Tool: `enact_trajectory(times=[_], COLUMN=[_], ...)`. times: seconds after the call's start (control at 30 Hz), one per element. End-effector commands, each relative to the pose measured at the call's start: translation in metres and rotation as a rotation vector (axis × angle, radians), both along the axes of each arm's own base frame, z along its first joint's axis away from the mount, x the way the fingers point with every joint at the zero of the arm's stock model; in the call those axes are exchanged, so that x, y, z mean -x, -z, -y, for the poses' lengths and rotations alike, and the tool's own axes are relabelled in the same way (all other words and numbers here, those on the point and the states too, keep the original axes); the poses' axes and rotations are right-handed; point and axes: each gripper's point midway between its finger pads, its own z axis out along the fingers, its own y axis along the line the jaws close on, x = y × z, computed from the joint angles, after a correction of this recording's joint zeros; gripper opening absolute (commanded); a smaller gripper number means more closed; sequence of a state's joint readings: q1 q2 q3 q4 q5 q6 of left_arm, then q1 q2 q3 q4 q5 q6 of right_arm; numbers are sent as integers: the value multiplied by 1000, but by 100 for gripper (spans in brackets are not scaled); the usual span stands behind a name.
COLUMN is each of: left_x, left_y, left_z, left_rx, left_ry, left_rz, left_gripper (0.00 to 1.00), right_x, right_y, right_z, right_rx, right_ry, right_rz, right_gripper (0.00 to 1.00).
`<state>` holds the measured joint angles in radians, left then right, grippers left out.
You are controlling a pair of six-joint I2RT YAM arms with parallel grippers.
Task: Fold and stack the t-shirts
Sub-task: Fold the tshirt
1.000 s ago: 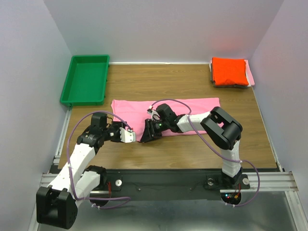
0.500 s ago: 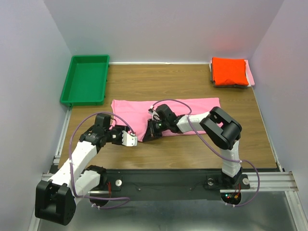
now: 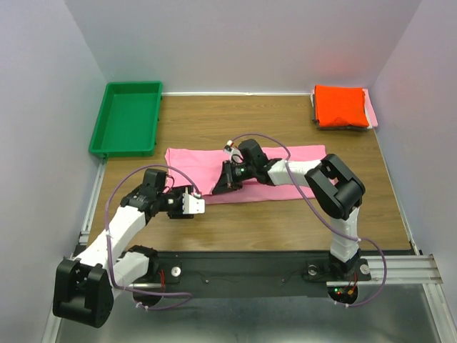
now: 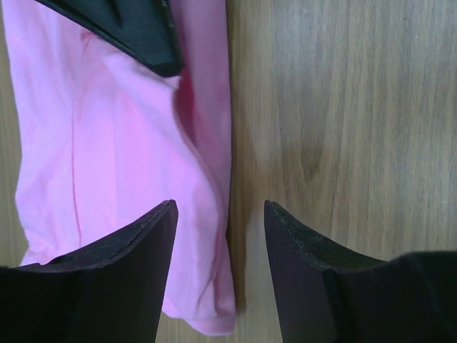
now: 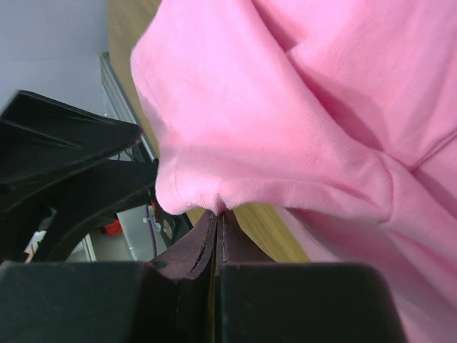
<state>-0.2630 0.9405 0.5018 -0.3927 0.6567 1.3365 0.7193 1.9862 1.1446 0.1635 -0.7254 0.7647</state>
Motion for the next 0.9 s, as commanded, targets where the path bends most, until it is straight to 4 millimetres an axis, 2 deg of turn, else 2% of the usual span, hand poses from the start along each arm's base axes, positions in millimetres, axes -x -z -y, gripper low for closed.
enact_trajectory(times=[0.0,0.1,0.23,0.3,0.4,0.57,0.6,0.7,0.8,0.87], left_x=[-5,-14,-39,-49,-56,-78,-82,-93,-103,-113], left_y=[-9,-10,-20,-26,-24,-27,-24,-31,-25,-31], left_z=[8,7,4,4,1,-12,-16,-19,-22,-25], left_rx=[43,42,50,58,41,-3,-11,-12,-38,-40], left_ry=[-4,-36,-113,-146,-162,-226,-241,-249,-260,-269], left_rz=[-13,13,91,99,92,127,114,110,72,85], left_gripper=[64,64,63,59,52,39,39,35,32,30], right_x=[-21,-30,-39,-40,-44,-56,-61,-68,-76,-80], right_y=[-51,-58,-66,-67,-67,-63,-63,-61,-59,-59], right_z=[-3,0,-3,-4,-4,1,3,4,4,4], right_rx=[-106,-120,-138,-142,-141,-132,-130,-128,-125,-123], right_ry=[0,10,10,4,5,29,38,49,60,69], right_rz=[72,84,104,114,128,144,149,152,163,173], right_gripper=[1,0,0,0,1,1,1,1,0,1])
